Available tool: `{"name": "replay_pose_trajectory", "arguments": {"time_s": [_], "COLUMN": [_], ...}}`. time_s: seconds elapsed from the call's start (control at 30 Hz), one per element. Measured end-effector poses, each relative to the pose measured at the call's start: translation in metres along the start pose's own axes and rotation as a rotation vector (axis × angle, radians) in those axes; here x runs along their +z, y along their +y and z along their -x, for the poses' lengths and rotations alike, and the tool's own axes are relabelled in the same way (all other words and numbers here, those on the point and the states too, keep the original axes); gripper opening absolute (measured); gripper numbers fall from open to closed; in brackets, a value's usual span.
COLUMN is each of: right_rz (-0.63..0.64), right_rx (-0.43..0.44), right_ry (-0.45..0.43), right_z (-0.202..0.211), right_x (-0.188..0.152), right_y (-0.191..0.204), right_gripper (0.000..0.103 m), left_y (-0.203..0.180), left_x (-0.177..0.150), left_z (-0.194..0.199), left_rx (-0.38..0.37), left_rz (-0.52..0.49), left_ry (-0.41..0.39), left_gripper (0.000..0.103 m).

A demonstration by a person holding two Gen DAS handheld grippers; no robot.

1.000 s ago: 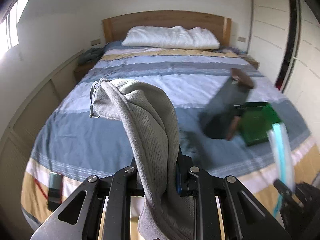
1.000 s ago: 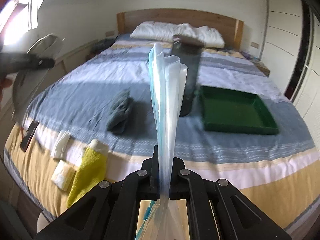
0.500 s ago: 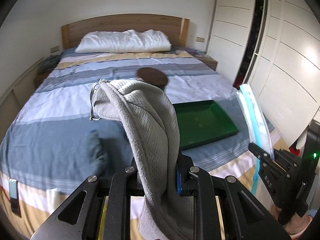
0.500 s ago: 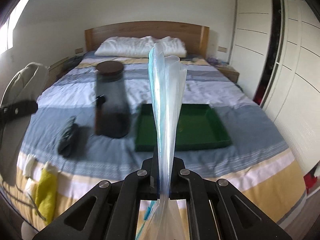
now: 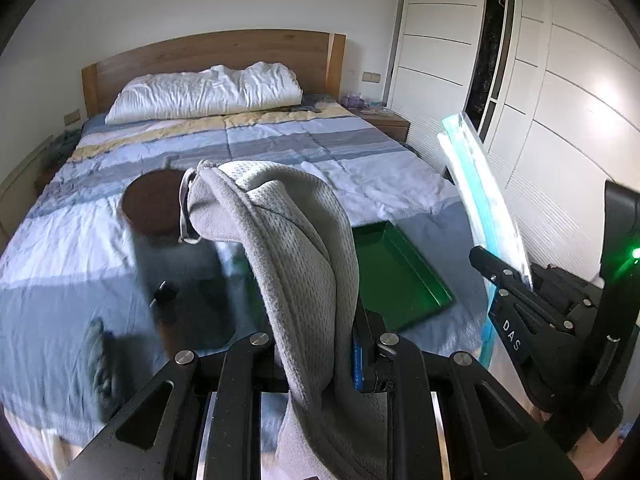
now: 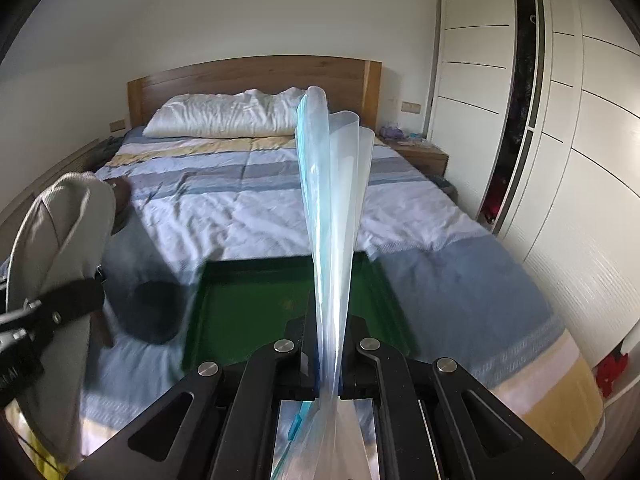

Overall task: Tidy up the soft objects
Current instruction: 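Lift the grey cloth and clear bag and carry both over the green tray, then lower the grey cloth and clear bag into the green tray with both tools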

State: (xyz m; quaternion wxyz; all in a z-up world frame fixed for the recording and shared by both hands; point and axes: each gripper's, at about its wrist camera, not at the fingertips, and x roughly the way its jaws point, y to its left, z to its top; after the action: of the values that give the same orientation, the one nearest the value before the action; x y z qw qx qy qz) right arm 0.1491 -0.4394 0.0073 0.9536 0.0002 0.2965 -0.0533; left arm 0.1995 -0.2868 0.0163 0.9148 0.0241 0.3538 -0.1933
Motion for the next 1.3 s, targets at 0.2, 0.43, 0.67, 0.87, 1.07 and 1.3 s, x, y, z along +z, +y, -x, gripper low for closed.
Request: {"name": "replay_pose_trajectory", "arguments": {"time_s": [0.2,0.43,0.67,0.87,1.07,1.3], "right_rz": [0.0,0.002,0.013,0.035,0.057,0.047], "right_rx": [-0.027,-0.038,-0.04,-0.052,-0.055,-0.036], "right_ry": [-0.008,-0.011,-0.003,0.008,0.027,0.072], "right_z": [-0.06,-0.13,-0.171,-0.192,-0.217,-0.245], "right_x": [0.017,0.032,0.036,0.036,0.032,0.028], "right_y": [-0.004,-0.012,-0.012,-0.015,-0.014,-0.021], "right_gripper": [0.003,0.003,0.003,0.004,0.004,0.004], "left_y": [-0.013,-0.014,-0.014,-0.015,-0.011,-0.006], "left_x": [0.021,0.022,0.02,0.022,0.02,0.018], "left_z": [-0.038,-0.087,-0.123,-0.149,-0.168,-0.181], "left_rx": [0.043,0.076,0.09,0.118,0.157,0.167], "left_rz": [-0.011,0.014,0.04,0.048,0.044,0.045], "left_ry": [-0.027,0.008,0.043,0.061,0.08,0.1], "left_gripper": [0.017,0.017,0.017,0.017,0.017,0.017]}}
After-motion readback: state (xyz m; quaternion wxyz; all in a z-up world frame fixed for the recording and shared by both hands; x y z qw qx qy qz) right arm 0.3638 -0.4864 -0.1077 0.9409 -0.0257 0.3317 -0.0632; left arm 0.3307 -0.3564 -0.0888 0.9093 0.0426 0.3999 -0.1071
